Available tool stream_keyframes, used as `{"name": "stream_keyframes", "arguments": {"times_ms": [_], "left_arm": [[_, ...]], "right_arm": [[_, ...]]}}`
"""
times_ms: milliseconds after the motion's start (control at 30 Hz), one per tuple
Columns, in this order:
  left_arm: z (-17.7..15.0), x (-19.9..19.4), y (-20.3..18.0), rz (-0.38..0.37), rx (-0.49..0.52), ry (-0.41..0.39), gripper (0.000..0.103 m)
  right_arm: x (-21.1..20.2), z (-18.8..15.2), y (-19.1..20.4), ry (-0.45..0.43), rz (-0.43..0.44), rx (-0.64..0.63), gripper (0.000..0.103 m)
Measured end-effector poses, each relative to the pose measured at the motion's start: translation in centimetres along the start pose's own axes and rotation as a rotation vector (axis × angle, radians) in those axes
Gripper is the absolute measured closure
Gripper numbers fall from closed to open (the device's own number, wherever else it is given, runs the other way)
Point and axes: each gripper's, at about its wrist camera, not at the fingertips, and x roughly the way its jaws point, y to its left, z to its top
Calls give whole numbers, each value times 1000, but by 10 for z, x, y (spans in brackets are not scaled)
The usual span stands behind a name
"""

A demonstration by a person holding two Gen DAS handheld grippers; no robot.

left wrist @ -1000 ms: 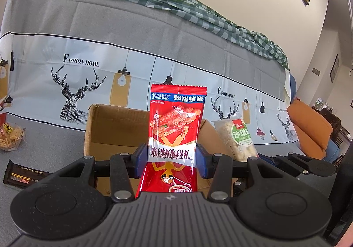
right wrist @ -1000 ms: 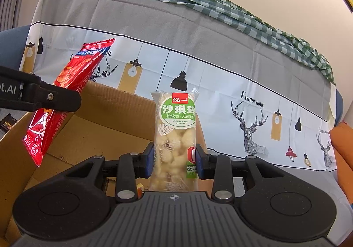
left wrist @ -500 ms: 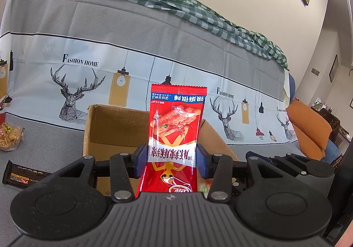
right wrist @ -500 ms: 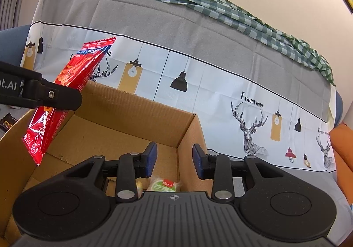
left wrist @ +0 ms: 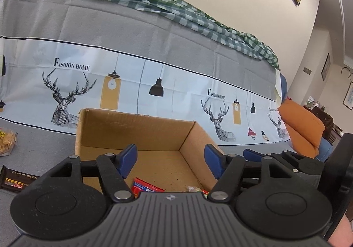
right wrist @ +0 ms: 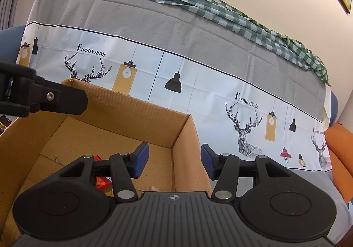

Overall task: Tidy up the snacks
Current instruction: 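Hold both snacks over the box and open both tools to drop them, then swing both tools back to the snack pile beside the box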

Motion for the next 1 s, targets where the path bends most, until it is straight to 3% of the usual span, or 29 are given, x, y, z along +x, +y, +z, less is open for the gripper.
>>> {"name": "stream_keyframes", "arguments": {"times_ms": [267,433,600,700,800,900,1000], "left_arm": [[5,-14,21,44,-50,-2,60],[13,-33,38,60,-71,8,68],[38,-57,63,98,-6,34,69],[41,-69,85,175,55,47,69],[26,-71,121,258,13,75,69],[7,-58,156,403,-44,205,69],[-4,-53,188,539,-85,259,65]], "right_arm": [[-4,8,9,-13,30,38,49],[-10,16,23,-25,68,79,51],[-15,20,38,-16,139,126,76],[-20,23,51,-26,170,129,78],[-22,25,65,-27,192,109,78],[-20,26,75,-18,210,93,78],[-18,27,84,-4,233,80,78]]}}
